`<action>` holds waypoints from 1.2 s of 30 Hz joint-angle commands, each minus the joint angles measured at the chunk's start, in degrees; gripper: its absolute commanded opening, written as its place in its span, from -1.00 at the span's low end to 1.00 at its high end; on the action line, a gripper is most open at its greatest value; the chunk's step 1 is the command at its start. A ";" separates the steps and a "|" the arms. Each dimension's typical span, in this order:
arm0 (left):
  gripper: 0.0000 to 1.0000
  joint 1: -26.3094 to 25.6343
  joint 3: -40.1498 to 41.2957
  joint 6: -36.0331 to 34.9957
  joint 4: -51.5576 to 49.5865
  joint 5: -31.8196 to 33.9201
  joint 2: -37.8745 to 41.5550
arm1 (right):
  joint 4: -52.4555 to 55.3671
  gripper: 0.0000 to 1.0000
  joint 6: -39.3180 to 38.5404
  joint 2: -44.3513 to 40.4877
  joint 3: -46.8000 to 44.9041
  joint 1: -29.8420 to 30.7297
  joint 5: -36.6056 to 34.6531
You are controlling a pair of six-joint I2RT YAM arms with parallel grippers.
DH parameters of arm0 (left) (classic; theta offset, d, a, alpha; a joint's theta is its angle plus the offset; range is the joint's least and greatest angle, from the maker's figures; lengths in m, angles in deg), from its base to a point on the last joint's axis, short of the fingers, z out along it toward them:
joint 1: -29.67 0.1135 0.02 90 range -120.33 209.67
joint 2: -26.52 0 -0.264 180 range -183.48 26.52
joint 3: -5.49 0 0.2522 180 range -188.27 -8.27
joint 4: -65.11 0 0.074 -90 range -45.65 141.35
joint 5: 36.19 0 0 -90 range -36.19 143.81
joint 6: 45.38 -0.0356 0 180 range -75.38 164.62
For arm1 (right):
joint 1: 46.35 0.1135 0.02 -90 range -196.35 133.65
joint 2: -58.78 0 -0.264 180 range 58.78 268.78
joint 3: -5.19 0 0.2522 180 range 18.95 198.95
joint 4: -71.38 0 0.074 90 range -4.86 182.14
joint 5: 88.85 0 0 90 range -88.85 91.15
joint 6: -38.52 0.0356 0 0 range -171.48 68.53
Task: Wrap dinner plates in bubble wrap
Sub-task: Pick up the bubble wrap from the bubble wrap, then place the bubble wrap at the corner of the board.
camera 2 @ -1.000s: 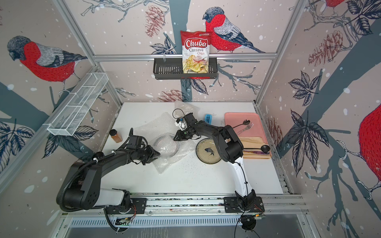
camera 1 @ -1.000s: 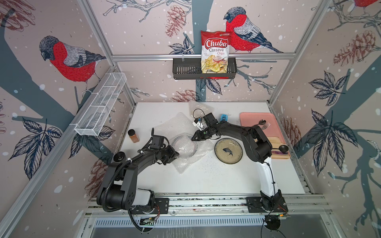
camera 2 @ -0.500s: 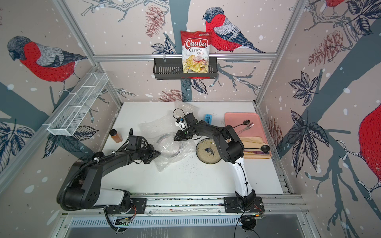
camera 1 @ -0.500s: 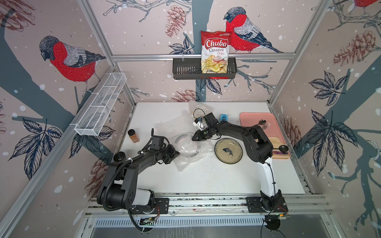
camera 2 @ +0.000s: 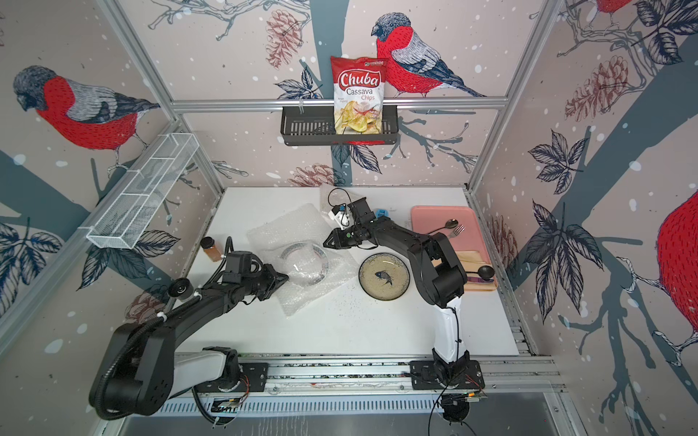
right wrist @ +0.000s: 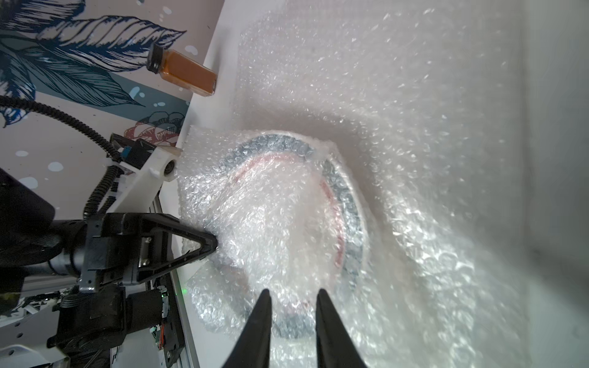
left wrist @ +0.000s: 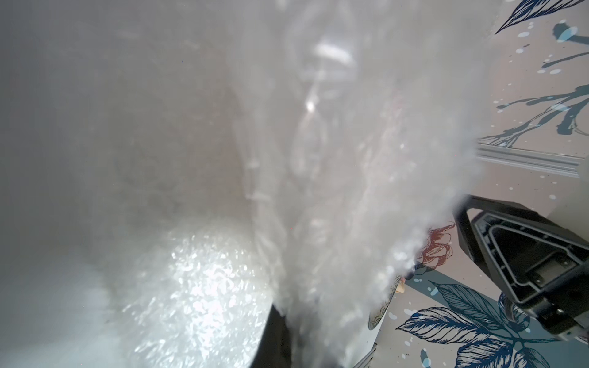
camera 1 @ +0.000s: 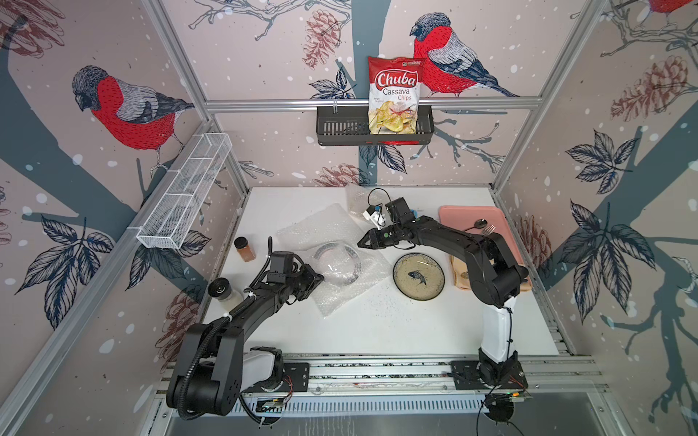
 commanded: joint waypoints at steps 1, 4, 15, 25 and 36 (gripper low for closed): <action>-1.00 1.80 1.20 2.19 9.96 -5.02 1.60 | -2.15 -0.47 0.84 -2.30 -1.06 -0.70 1.27; -1.00 4.39 3.26 5.69 17.89 -9.36 3.57 | -2.25 -0.47 1.09 -3.99 -2.13 -1.77 1.31; -1.00 12.59 -7.20 8.33 20.71 -4.72 -1.99 | -4.02 -0.47 2.15 -7.26 -6.09 -4.46 1.74; -1.00 13.35 -27.43 16.33 31.16 7.20 -27.49 | -5.95 -0.47 3.48 -6.25 -8.91 -4.82 3.76; -1.00 14.05 -43.46 19.48 27.35 19.74 -46.16 | -6.52 -0.47 3.42 -6.77 -11.41 -5.84 5.21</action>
